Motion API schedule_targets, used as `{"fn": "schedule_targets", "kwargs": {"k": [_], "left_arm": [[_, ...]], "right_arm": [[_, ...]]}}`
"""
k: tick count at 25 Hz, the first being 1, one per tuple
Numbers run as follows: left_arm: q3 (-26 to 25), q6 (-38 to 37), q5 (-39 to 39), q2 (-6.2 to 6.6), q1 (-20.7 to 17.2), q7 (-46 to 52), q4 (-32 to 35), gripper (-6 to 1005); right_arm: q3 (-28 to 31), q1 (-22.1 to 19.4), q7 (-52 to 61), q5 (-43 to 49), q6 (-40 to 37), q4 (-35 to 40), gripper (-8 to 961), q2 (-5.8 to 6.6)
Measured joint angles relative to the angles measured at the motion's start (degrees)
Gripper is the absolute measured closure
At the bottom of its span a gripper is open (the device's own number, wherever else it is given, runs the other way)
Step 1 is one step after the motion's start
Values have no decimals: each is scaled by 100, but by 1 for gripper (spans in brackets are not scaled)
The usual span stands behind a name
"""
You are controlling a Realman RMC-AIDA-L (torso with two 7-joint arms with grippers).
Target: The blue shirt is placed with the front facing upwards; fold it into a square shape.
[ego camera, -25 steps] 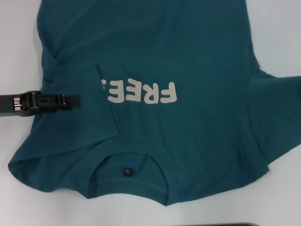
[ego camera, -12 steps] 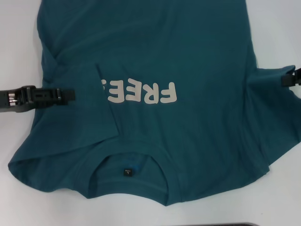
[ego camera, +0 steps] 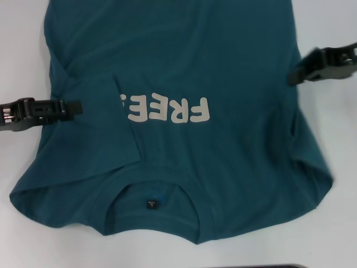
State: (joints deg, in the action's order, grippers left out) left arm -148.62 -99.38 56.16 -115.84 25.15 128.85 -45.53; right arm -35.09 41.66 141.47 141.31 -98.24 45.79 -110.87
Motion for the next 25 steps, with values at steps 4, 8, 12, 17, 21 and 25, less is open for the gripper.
{"fn": "schedule_targets", "kwargs": {"k": [4,8,12,17,21,25], "left_arm": [[-115,4,0,0,-5,0,0,501],[-169,4,-1,5,-23,0,1,502],[-171,13,-2,6,-28,0,0,502],[-259,19,-1,5,-28,0,0,504],[-321,25,-2,0,-28,0,0,505],[-330,25,-1,-1,-35,0,0,506]], "right_arm": [[-178,247,24,-2,424,-212,850,-175],[-418,358,44,-1,878,-562,842,-263],[-459,370,45,-48,1077,-710,833,-298],[-435,343,179,-266,1004,-883,823,-228],[-418,306,294,-498,1015,-990,771,-148],[-413,139,-155,-936,822,-947,587,-82]]}}
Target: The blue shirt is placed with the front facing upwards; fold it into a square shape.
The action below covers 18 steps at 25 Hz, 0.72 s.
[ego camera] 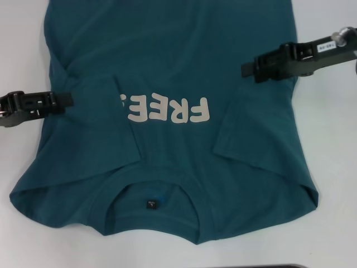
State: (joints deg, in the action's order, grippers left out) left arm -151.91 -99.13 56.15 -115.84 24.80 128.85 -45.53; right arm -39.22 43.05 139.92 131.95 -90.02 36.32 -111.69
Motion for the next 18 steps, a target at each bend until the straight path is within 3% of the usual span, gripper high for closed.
{"fn": "schedule_targets", "kwargs": {"k": [6,12,14,18], "left_arm": [[1,-95,-33,61,-20,-1,0,508],[-47,-587,-20,216,-133,218,29,510],[-57,-627,-42,253,-206,438,42,510],[-75,-670,-40,272,-460,647,48,510]], "right_arm": [[273,-497,-1401,-497,-429,167,338,152],[702,-1000,-1605,-1252,-1092,-79,163,400],[816,-1121,-1690,-1405,-1305,-127,105,415],[994,-1447,-1948,-1602,-1410,-81,89,300]]}}
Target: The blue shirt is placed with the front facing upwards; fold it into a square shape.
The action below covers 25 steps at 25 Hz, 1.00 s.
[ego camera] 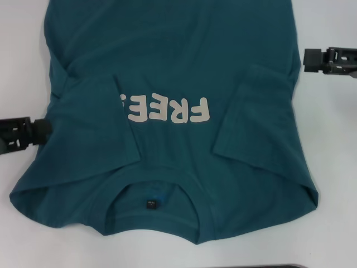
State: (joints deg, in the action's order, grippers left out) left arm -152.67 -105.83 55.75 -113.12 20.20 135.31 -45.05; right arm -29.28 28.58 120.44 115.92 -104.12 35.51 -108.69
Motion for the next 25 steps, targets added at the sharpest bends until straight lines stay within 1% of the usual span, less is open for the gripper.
{"fn": "schedule_targets", "kwargs": {"k": [2,7,9,10,12,14,16,18,21,25], "left_arm": [[-44,-44,7,-10,-134,-76,-16,508],[-196,-80,3,-71,-429,-418,-85,505],[-440,-33,15,-141,-554,-469,-122,504],[-681,-49,8,-155,-600,-529,-127,485],[-734,-71,-25,-143,-613,-530,-129,447],[-783,-108,-193,-84,-635,-439,-130,409],[-811,-79,-382,-51,-652,-320,-154,371],[-828,16,-607,-57,-688,-259,-248,333],[-806,60,-833,-111,-760,-387,-406,319],[-802,68,-853,-132,-828,-698,-423,309]], "right_arm": [[25,-108,-104,-6,43,5,85,-25],[36,-240,-256,4,165,9,85,-28],[38,-251,-289,-4,195,9,85,-21],[40,-252,-300,-8,204,9,85,-18],[44,-231,-297,-11,209,9,85,-9],[46,-199,-285,-7,216,9,85,5],[38,-168,-274,2,224,9,85,22],[17,-146,-269,8,233,8,85,32],[10,-145,-263,12,251,9,85,40],[31,-173,-257,14,252,8,84,41]]}}
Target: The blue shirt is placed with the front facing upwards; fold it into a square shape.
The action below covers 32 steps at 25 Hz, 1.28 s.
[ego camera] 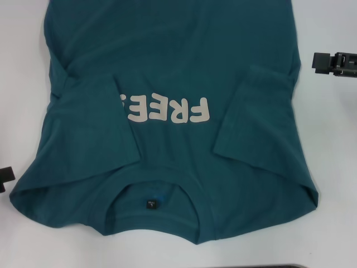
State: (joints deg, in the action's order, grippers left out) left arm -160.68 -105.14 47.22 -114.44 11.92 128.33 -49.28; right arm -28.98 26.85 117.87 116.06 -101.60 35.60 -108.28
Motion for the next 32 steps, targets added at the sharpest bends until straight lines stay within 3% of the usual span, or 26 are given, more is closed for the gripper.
{"fn": "schedule_targets", "kwargs": {"k": [14,26,32], "left_arm": [[63,239,-231,-128,-72,-395,-12,308],[140,325,-500,-250,101,-373,-31,309],[255,368,-693,-377,213,-141,-199,329]], "right_arm": [[15,-39,-40,-1,2,0,84,0],[69,-39,-39,-16,-12,-1,86,0],[75,-39,-37,-26,-27,-1,88,0]]}}
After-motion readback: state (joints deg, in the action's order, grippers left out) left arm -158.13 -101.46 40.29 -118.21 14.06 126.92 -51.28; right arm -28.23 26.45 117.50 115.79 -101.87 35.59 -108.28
